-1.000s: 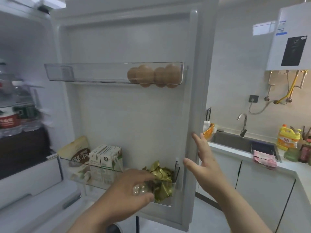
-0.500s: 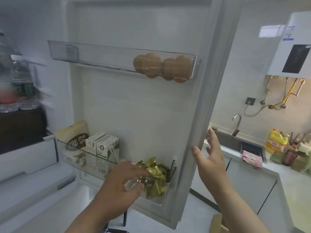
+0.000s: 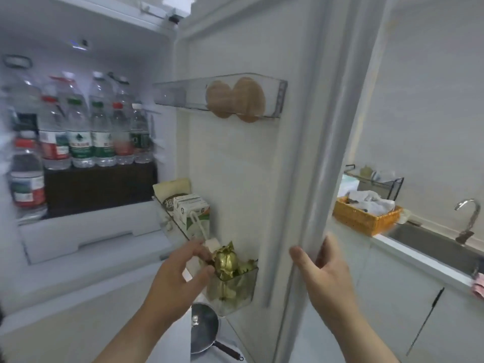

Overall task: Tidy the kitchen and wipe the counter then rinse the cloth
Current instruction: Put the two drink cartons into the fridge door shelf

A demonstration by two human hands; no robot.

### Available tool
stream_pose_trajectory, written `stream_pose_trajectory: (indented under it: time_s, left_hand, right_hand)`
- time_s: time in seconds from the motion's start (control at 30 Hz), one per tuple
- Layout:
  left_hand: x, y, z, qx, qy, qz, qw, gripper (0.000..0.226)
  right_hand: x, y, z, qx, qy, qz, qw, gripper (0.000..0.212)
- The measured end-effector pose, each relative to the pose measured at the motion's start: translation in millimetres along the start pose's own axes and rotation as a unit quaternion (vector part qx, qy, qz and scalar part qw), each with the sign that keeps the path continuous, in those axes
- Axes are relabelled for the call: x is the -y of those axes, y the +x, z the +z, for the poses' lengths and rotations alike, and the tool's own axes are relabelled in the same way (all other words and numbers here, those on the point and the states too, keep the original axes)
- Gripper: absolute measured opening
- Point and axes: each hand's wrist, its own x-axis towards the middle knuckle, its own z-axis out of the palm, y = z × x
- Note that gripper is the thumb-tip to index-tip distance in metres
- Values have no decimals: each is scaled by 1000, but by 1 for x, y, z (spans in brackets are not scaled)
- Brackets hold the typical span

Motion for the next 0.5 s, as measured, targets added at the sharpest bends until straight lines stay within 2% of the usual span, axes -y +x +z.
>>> stream_pose_trajectory:
  time_s: [0.13, 0.23, 0.33, 0.5]
  left_hand:
    - [-7, -28, -9, -39, -13, -55, 998, 24]
    - [-21, -46, -17, -58, -11, -78, 995, 32]
    - [-36, -61, -27, -97, 8, -108, 989, 32]
    - [-58, -80, -48, -111, 49, -143, 982, 23]
  right_hand:
    - [5, -11, 11, 70, 32, 0, 997, 34]
    - [5, -19, 23, 125, 73, 1, 989, 47]
    - [12, -32, 37, 199, 90, -32, 975, 50]
    - [25, -52, 69, 281, 16, -99, 954, 68]
